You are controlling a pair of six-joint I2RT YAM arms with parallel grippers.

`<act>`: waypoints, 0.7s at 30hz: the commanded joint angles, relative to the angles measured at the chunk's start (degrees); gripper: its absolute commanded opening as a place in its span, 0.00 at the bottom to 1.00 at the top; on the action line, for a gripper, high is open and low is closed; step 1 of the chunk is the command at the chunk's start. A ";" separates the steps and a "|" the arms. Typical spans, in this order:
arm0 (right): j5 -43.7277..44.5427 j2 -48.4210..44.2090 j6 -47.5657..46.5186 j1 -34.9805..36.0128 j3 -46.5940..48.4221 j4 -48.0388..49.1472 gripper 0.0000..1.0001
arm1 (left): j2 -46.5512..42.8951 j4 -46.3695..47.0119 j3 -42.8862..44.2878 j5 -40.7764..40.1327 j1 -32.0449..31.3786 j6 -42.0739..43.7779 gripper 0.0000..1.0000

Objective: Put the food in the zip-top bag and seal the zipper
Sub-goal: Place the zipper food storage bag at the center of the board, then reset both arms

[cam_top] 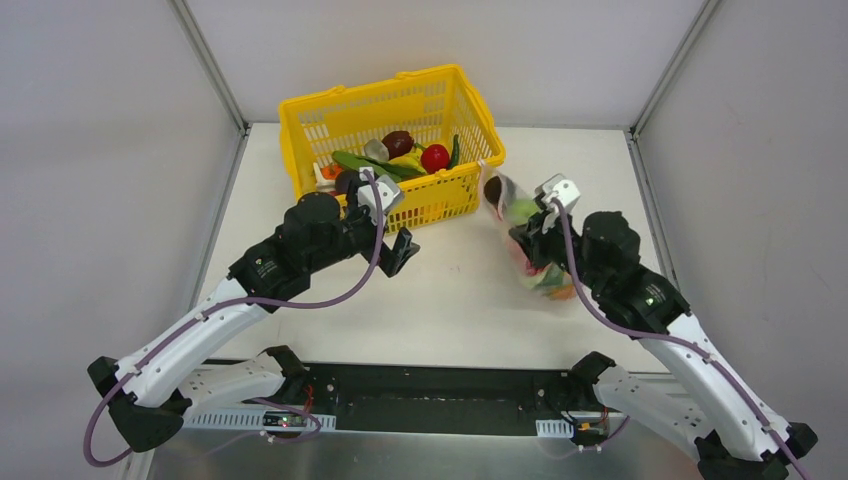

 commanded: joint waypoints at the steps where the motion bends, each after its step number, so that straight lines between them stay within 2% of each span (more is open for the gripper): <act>1: -19.02 -1.91 9.01 0.18 -5.90 0.58 0.02 | -1.21 3.28 0.16 -2.25 0.32 -1.05 0.99; 3: -22.16 -3.75 9.77 0.15 -7.82 2.17 0.02 | -0.86 3.33 0.30 -2.31 0.32 -0.86 0.99; 4: -23.73 -4.42 9.76 0.14 -8.25 2.58 0.06 | -0.61 3.43 0.39 -2.31 0.32 -0.89 0.99; 5: -25.28 -4.79 9.64 0.19 -8.37 2.69 0.16 | -0.39 3.46 0.52 -2.19 0.38 -0.81 0.99; 6: -26.70 -4.86 9.51 0.18 -8.12 2.38 0.31 | -0.01 3.43 0.73 -2.07 0.41 -0.84 0.99; 7: -28.08 -4.73 9.55 0.13 -7.51 2.02 0.35 | 0.25 3.30 1.05 -1.92 0.41 -0.85 0.99; 9: -31.84 -4.34 9.78 0.13 -5.71 1.21 0.37 | 0.90 2.77 1.58 -1.92 0.45 -0.89 0.99; 12: -34.88 -5.29 9.65 0.13 -4.51 2.25 0.59 | 0.94 2.71 1.65 -2.29 0.40 -1.30 0.99; 14: -29.78 -6.92 10.47 0.13 -5.27 4.47 0.69 | 0.62 2.80 1.50 -2.83 0.45 -1.82 0.99; 21: 13.63 -8.35 15.81 0.20 -9.06 10.87 0.85 | -2.08 3.24 0.09 -9.26 0.54 -3.53 0.99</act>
